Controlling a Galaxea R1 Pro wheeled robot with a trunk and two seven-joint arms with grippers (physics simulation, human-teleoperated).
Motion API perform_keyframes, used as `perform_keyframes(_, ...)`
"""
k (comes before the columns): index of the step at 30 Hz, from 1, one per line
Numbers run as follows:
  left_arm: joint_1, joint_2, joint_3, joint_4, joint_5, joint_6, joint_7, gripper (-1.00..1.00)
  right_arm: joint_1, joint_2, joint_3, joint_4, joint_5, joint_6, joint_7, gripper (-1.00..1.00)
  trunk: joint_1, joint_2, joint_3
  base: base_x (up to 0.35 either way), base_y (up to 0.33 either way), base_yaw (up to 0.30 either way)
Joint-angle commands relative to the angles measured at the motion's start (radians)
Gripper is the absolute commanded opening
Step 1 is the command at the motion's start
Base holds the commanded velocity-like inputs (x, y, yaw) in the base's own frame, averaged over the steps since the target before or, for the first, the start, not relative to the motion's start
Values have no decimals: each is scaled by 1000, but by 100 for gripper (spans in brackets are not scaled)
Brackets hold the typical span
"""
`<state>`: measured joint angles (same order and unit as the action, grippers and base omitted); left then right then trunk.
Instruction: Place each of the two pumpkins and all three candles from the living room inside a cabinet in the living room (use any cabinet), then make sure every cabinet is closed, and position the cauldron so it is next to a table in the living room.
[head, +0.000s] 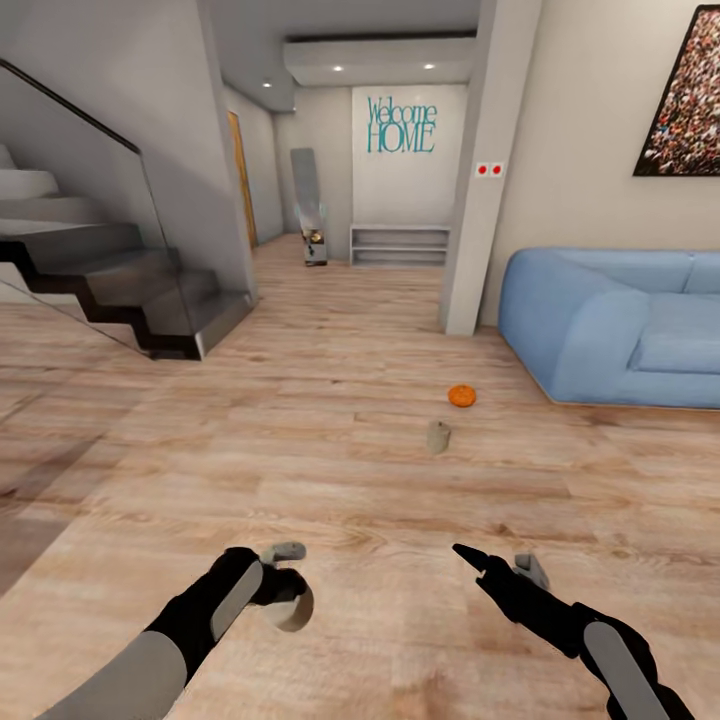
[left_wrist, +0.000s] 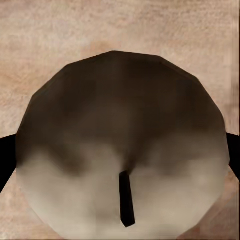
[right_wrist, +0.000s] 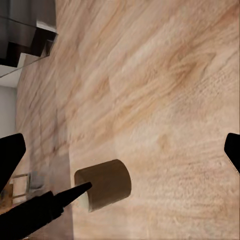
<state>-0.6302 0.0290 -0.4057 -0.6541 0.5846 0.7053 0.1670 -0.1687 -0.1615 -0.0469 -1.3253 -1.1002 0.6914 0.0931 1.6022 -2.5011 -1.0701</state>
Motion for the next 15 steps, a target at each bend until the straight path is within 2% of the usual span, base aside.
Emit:
perform_keyframes(1,-17,3,-6,-62,4,70,11,-100,-1,-2,-3,0,4,6,2,100,0,0,-1,339,0,0)
perform_keyframes(3,-36,4,-6,-89,4,112,11,-100,-1,-5,-4,2,4,5,0,100,0,0,-1,339,0,0)
perform_keyframes(4,-62,6,-5,-107,4,150,11,-100,-1,-10,-6,4,4,5,-1,100,0,0,-1,339,0,0)
perform_keyframes(7,-109,13,-3,-124,5,201,11,-100,-1,-19,-12,6,5,4,-4,100,0,0,-1,339,0,0)
perform_keyframes(10,-133,17,-3,-134,5,228,12,-100,-1,-25,-14,7,7,3,-7,100,0,0,-1,339,0,0)
perform_keyframes(15,-141,18,-2,-137,5,238,12,-100,-1,-27,-15,8,8,1,-2,100,0,0,-1,339,0,0)
